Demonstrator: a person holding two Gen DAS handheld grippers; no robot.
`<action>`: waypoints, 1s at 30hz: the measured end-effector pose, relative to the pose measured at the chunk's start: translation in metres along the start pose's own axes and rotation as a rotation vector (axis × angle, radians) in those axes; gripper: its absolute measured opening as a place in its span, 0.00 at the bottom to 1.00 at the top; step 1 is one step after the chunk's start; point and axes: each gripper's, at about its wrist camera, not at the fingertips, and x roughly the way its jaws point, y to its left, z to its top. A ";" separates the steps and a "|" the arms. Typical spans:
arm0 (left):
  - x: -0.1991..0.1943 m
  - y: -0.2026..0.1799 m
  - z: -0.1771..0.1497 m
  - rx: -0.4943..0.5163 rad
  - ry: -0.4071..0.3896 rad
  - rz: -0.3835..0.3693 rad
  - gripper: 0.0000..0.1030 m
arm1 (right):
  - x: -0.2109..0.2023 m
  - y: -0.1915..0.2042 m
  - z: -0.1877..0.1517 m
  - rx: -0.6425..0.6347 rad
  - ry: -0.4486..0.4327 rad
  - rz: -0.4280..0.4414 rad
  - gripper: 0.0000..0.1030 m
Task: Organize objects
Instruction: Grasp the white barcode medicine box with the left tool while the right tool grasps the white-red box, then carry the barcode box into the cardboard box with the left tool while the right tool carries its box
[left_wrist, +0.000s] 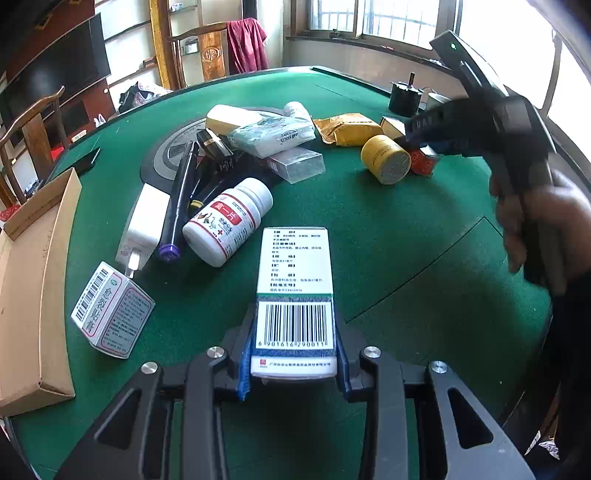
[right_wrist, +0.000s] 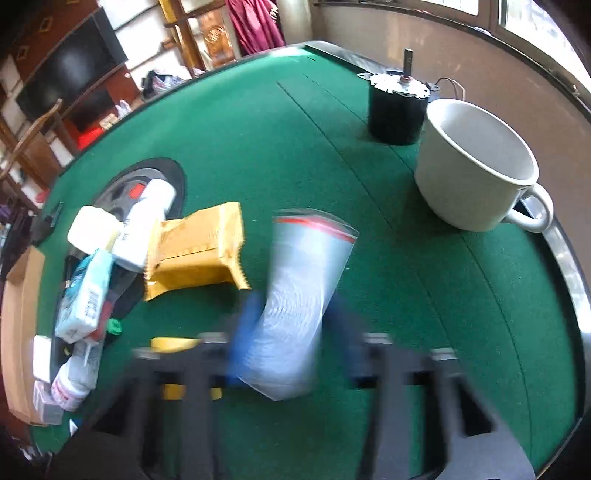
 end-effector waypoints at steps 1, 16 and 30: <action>0.001 0.001 0.001 -0.004 -0.005 0.001 0.34 | 0.000 0.002 -0.003 -0.031 -0.011 -0.004 0.25; -0.002 0.026 0.001 -0.176 -0.076 -0.188 0.33 | -0.050 -0.009 -0.020 0.015 -0.303 0.163 0.25; -0.027 0.036 0.000 -0.211 -0.187 -0.174 0.33 | -0.083 0.044 -0.042 -0.150 -0.405 0.313 0.25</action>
